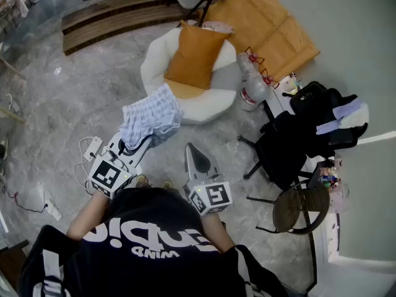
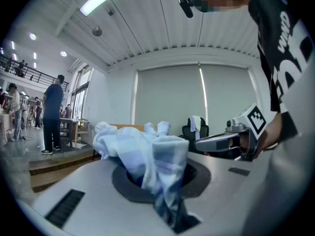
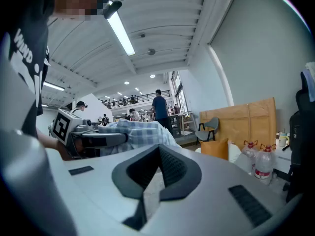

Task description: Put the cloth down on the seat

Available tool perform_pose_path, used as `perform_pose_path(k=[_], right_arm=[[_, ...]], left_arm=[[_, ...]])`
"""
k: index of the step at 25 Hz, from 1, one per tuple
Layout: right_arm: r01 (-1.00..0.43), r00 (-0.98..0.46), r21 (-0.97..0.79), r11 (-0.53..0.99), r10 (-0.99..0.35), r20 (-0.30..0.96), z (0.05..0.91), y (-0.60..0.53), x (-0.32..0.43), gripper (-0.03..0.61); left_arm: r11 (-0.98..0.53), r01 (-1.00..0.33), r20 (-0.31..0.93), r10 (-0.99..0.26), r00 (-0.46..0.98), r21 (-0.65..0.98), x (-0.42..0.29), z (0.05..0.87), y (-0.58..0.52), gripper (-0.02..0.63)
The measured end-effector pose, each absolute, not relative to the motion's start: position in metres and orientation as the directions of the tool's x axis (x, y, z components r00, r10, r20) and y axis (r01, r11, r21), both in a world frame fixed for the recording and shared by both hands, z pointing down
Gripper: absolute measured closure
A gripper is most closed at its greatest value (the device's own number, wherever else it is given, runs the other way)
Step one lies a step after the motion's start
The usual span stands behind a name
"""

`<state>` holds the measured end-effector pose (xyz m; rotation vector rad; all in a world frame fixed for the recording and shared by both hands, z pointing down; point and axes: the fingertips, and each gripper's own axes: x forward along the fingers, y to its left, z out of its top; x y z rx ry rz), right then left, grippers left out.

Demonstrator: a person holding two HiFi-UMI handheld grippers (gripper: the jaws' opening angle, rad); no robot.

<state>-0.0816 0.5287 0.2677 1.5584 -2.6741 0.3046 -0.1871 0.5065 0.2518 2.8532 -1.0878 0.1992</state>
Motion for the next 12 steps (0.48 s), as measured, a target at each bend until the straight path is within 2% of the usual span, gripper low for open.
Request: perform_pose_path(k=[3,12], right_arm=[[-0.865,-0.496,-0.157,0.476,-0.859,0.125,0.269,0.525,-0.082,0.557],[-0.862,-0.501,-0.159,0.481,-0.857,0.123,0.27,0.513,-0.085,0.557]], left_arm=[[-0.744,-0.669,0.114,-0.665,0.739,-0.002,-0.194,0.257,0.497,0.551],[-0.744,-0.668,0.123,-0.663,0.738,0.002,-0.205,0.259,0.485,0.551]])
